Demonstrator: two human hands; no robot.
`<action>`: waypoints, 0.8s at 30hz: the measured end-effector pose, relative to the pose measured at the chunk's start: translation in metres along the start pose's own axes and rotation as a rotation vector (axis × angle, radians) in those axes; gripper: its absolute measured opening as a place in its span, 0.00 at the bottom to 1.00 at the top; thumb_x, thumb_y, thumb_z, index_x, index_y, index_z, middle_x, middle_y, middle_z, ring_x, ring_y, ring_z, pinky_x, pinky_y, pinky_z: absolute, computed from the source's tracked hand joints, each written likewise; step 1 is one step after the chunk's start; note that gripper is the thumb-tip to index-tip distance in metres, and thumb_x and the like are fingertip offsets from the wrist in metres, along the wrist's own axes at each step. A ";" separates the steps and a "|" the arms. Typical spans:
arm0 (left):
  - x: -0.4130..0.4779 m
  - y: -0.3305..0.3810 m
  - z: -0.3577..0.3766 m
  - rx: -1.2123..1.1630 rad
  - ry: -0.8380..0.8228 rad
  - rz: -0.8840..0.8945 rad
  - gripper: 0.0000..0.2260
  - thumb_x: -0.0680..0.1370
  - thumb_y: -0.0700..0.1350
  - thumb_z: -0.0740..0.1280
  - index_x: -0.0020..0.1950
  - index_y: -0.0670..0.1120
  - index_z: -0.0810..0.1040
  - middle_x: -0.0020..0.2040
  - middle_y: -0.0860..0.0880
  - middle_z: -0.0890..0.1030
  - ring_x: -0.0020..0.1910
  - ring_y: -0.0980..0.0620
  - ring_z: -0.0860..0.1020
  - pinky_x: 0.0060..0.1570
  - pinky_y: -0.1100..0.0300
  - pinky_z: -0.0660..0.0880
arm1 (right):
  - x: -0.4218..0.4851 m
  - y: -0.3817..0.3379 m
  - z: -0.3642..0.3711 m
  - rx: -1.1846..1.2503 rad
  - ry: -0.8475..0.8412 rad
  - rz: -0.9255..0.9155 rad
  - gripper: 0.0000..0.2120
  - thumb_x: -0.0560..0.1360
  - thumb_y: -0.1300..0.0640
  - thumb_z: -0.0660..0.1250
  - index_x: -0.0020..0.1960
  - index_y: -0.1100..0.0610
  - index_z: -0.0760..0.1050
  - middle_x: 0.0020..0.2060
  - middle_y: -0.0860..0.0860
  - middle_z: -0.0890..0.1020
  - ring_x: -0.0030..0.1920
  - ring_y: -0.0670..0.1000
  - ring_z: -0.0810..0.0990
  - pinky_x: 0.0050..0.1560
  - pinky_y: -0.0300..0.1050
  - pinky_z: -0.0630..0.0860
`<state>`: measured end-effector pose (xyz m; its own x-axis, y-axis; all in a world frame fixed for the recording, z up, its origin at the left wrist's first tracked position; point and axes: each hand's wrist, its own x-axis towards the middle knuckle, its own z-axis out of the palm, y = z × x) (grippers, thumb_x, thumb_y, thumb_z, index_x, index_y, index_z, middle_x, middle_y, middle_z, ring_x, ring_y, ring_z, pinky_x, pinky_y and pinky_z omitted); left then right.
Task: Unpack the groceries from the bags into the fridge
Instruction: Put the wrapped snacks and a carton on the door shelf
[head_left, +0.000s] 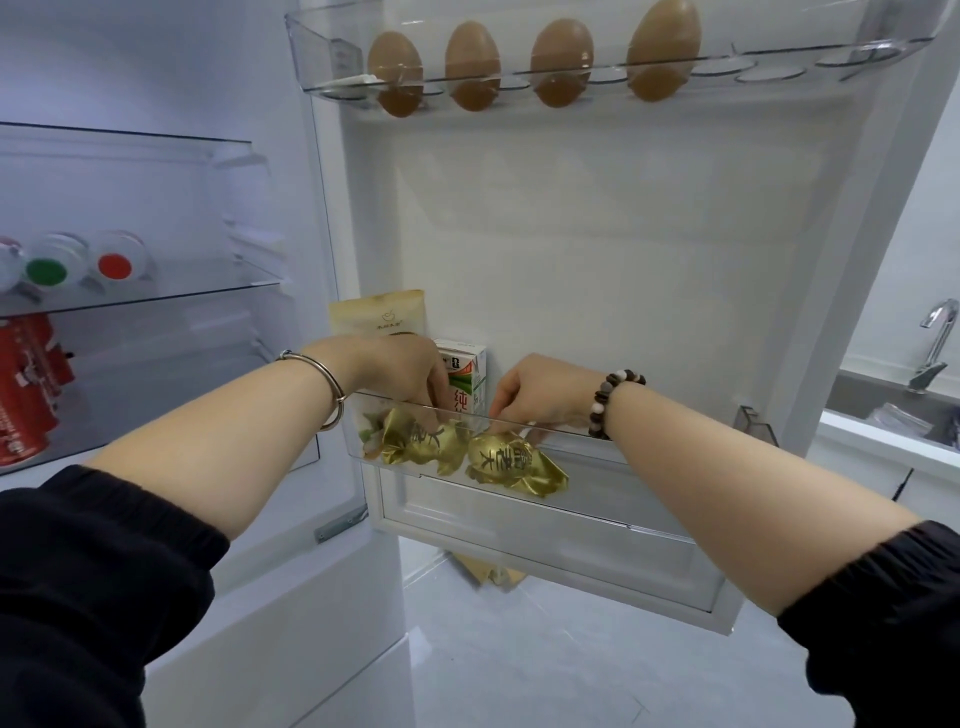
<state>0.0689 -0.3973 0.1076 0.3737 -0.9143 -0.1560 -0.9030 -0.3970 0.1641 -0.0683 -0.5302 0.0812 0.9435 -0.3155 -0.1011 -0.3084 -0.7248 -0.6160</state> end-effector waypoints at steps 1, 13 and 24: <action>-0.001 -0.001 0.000 0.006 0.006 0.000 0.06 0.66 0.49 0.77 0.39 0.58 0.83 0.39 0.61 0.82 0.44 0.59 0.78 0.48 0.63 0.76 | 0.001 0.000 0.001 -0.006 -0.001 -0.022 0.02 0.70 0.59 0.74 0.40 0.55 0.81 0.38 0.48 0.82 0.49 0.53 0.82 0.51 0.50 0.81; -0.007 0.010 0.006 0.072 0.335 0.075 0.07 0.71 0.54 0.71 0.44 0.53 0.84 0.40 0.58 0.83 0.42 0.59 0.79 0.46 0.57 0.77 | -0.013 0.012 -0.008 0.072 -0.009 0.035 0.09 0.73 0.55 0.71 0.52 0.54 0.80 0.45 0.50 0.84 0.45 0.44 0.82 0.49 0.43 0.80; 0.011 0.076 0.008 0.078 0.716 0.389 0.16 0.76 0.55 0.58 0.49 0.48 0.82 0.43 0.53 0.83 0.43 0.52 0.79 0.43 0.54 0.76 | -0.078 0.024 -0.046 -0.273 0.590 0.034 0.09 0.75 0.56 0.63 0.53 0.54 0.79 0.47 0.48 0.81 0.49 0.49 0.78 0.51 0.44 0.75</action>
<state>0.0031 -0.4370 0.1102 0.0514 -0.8255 0.5621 -0.9983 -0.0580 0.0062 -0.1551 -0.5512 0.1097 0.7318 -0.5679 0.3767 -0.4299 -0.8136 -0.3914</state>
